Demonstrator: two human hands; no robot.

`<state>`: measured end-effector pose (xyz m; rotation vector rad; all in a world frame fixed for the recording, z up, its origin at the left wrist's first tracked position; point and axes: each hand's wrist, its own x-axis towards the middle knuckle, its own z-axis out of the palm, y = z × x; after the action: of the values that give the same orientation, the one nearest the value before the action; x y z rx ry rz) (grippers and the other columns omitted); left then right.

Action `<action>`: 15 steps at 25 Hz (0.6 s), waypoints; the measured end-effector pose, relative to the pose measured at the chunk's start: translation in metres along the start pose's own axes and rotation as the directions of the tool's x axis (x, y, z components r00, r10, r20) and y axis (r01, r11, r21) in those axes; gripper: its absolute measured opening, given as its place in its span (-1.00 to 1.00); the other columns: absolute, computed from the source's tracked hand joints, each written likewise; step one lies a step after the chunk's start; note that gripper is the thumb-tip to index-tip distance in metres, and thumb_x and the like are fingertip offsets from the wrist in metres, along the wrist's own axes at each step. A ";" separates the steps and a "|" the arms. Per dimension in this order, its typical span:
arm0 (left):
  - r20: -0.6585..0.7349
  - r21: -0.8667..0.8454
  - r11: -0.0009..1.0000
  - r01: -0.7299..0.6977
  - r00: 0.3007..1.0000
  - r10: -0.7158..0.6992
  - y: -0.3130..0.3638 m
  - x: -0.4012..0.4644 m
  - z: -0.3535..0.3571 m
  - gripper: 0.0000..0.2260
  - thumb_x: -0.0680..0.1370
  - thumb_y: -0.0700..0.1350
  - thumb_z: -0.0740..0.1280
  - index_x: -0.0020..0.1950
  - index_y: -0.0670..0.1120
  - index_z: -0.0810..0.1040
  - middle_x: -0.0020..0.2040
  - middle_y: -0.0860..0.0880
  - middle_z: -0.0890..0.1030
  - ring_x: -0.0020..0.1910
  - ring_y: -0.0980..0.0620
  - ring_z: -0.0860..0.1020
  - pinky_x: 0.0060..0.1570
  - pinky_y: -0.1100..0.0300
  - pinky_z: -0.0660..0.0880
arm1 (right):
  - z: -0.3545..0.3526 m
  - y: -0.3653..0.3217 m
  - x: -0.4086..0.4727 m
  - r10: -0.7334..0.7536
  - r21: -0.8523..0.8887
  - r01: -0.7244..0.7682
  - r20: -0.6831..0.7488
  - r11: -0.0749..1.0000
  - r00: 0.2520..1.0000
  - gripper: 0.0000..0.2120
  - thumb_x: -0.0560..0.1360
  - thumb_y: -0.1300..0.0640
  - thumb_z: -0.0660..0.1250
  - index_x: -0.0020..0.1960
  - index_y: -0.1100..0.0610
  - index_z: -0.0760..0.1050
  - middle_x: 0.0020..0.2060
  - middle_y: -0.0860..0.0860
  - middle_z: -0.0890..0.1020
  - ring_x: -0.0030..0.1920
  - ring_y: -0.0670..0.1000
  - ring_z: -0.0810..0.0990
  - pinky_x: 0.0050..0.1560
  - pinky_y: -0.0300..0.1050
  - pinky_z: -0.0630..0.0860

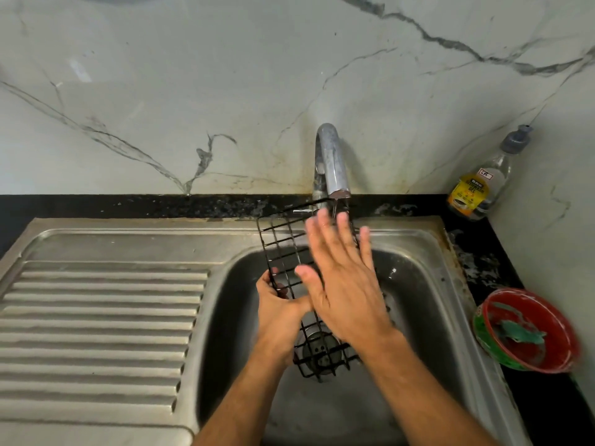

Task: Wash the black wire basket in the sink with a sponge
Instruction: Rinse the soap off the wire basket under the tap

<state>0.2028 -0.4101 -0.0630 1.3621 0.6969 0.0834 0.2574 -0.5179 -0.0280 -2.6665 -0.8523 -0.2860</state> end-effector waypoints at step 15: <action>-0.067 -0.101 0.994 0.050 0.996 -0.057 -0.008 0.033 -0.010 0.05 -0.06 0.09 0.71 0.37 -0.17 0.48 0.25 -0.30 0.58 0.24 -0.27 0.59 0.32 -0.30 0.47 | 0.008 0.033 -0.025 -0.086 -0.009 0.087 0.031 0.996 0.996 -0.49 0.71 -0.11 -0.10 0.63 -0.02 0.02 0.62 -0.04 0.02 0.62 0.06 -0.11 0.57 0.21 0.04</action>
<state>0.2219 -0.3886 -0.0840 1.2490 0.7778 0.1217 0.2575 -0.5534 -0.0509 -2.6539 -0.9802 -0.2711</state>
